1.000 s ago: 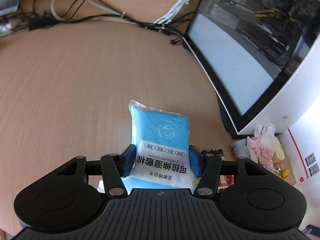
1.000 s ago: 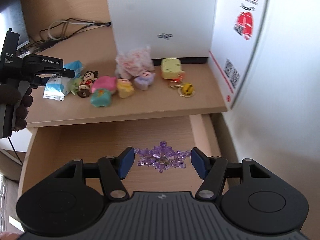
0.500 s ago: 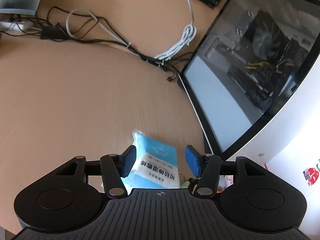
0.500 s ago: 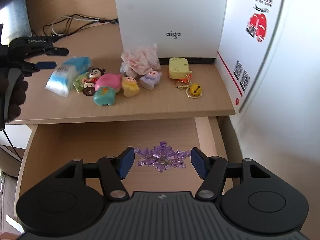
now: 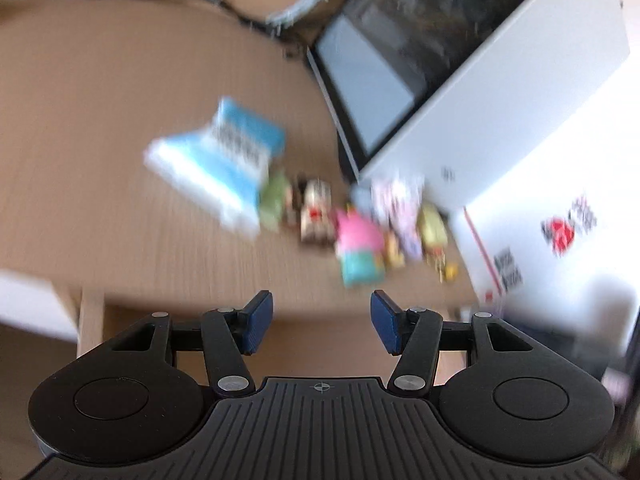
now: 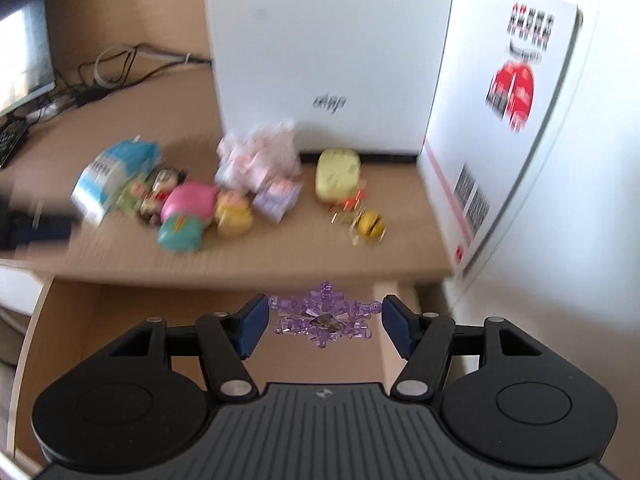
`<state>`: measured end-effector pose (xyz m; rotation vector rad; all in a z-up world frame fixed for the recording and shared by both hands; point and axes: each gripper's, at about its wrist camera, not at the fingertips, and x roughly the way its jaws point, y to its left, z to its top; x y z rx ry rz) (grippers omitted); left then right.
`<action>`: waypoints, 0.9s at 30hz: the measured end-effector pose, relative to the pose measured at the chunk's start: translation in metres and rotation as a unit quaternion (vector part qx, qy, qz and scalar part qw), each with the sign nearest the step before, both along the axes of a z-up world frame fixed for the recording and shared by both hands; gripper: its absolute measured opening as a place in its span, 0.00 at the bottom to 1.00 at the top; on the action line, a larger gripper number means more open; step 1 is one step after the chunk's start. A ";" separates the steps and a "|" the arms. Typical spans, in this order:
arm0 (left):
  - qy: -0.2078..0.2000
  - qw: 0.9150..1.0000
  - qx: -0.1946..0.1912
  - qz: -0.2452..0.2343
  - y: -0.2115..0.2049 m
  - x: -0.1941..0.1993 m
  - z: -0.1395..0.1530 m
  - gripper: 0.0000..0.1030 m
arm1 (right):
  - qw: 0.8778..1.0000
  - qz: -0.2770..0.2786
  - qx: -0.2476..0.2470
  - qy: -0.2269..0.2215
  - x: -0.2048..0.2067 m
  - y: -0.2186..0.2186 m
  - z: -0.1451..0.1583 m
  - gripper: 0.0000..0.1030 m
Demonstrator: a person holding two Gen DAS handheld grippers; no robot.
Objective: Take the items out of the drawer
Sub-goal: 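Release the blue packet beside the green toy and open the left tool, then set the purple beaded toy beside the lace cloth and open the right tool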
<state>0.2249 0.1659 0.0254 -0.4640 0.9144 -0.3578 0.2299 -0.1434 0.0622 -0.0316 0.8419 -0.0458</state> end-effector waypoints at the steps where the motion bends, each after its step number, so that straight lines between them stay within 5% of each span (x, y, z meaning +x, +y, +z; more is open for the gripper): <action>1: 0.008 1.000 0.002 -0.004 -0.002 -0.004 -0.002 0.57 | 1.000 -0.001 -0.001 -0.010 0.007 -0.002 0.004 0.61; 8: 0.022 0.998 0.047 -0.037 -0.007 -0.022 -0.002 0.56 | 0.997 0.010 -0.015 -0.080 0.066 -0.003 0.019 0.61; 15: 0.049 0.997 0.051 -0.013 0.009 -0.037 -0.008 0.56 | 0.988 0.062 -0.007 -0.140 0.109 0.012 0.011 0.61; 27: 0.080 0.996 0.050 0.006 0.020 -0.046 -0.019 0.56 | 0.989 0.075 -0.020 -0.126 0.130 0.029 -0.019 0.74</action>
